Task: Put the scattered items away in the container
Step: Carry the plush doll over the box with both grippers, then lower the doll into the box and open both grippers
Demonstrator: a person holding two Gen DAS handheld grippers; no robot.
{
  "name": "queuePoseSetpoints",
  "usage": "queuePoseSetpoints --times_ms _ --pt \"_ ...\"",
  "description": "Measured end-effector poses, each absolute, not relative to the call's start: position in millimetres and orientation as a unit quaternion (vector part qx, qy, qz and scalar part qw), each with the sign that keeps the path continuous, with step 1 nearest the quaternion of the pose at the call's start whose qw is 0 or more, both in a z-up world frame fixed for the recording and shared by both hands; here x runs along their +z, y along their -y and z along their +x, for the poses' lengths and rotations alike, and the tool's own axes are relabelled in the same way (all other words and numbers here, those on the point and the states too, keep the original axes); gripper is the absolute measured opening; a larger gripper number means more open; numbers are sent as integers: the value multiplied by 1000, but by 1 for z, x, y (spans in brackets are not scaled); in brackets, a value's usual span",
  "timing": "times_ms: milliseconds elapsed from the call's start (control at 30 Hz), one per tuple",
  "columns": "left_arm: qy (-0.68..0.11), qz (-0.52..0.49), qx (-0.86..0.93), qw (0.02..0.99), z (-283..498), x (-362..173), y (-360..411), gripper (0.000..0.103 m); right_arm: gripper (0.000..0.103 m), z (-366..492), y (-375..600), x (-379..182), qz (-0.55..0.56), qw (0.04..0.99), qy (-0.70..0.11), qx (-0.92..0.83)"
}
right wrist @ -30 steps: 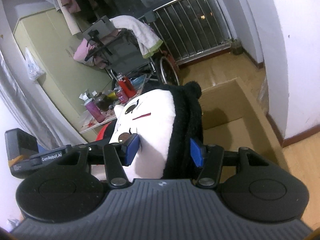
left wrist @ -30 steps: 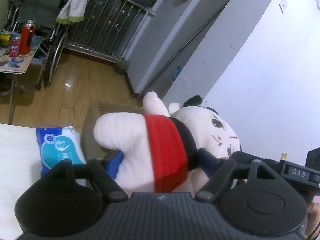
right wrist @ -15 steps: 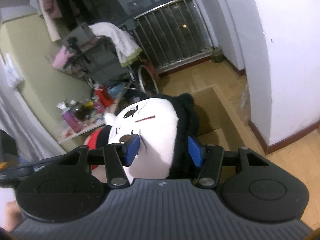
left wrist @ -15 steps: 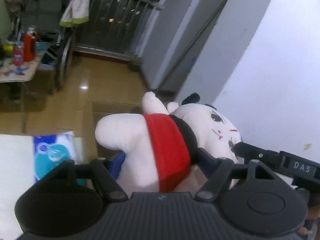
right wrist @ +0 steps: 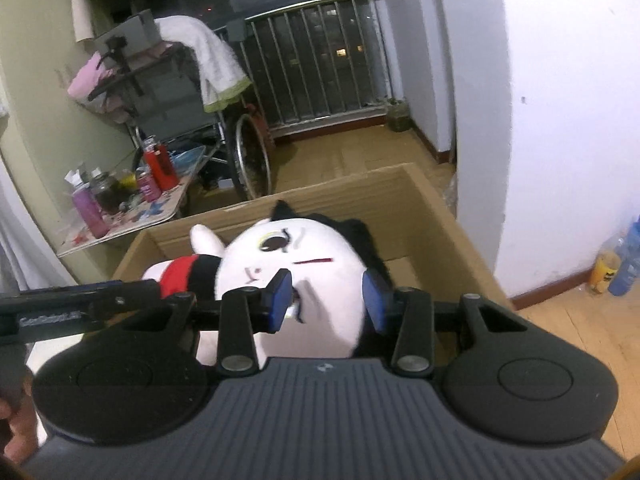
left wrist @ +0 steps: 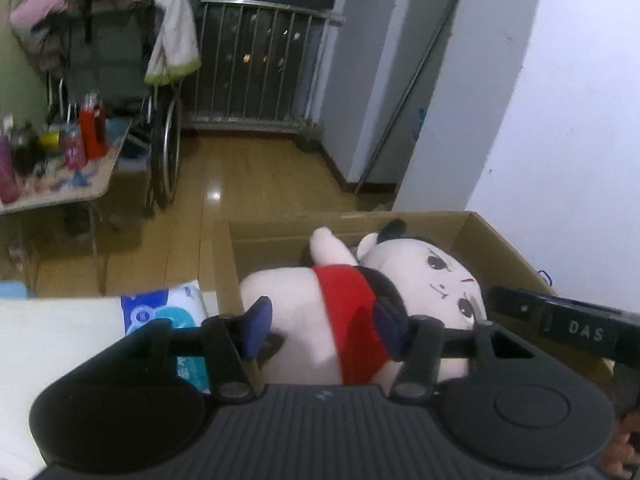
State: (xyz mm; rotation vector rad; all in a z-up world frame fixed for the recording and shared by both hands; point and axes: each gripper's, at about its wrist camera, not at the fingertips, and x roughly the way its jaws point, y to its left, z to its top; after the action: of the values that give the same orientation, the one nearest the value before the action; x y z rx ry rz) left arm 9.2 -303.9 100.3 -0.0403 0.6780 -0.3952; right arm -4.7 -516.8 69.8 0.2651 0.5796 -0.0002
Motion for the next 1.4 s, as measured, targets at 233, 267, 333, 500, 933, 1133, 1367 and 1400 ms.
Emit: queuePoseSetpoints --times_ms 233,267,333,500,933,1133,1367,1400 --pt "-364 24 -216 906 15 92 326 15 40 -9 519 58 126 948 -291 24" --pt "-373 34 -209 903 22 88 330 15 40 -6 518 57 124 948 -291 26" --pt "-403 52 -205 890 37 85 336 15 39 -1 516 53 122 947 -296 30" --pt "-447 138 -200 861 53 80 369 6 41 5 513 49 112 949 -291 31" --pt "-463 156 -201 849 62 70 382 3 40 2 506 51 90 956 -279 7" --pt "-452 17 -249 856 56 77 340 1 36 -2 506 51 93 959 -268 2" --pt "-482 80 -240 839 63 70 362 2 34 6 504 44 82 952 -294 7" --pt "-487 81 -235 837 65 69 363 3 35 7 505 44 83 951 -296 7"
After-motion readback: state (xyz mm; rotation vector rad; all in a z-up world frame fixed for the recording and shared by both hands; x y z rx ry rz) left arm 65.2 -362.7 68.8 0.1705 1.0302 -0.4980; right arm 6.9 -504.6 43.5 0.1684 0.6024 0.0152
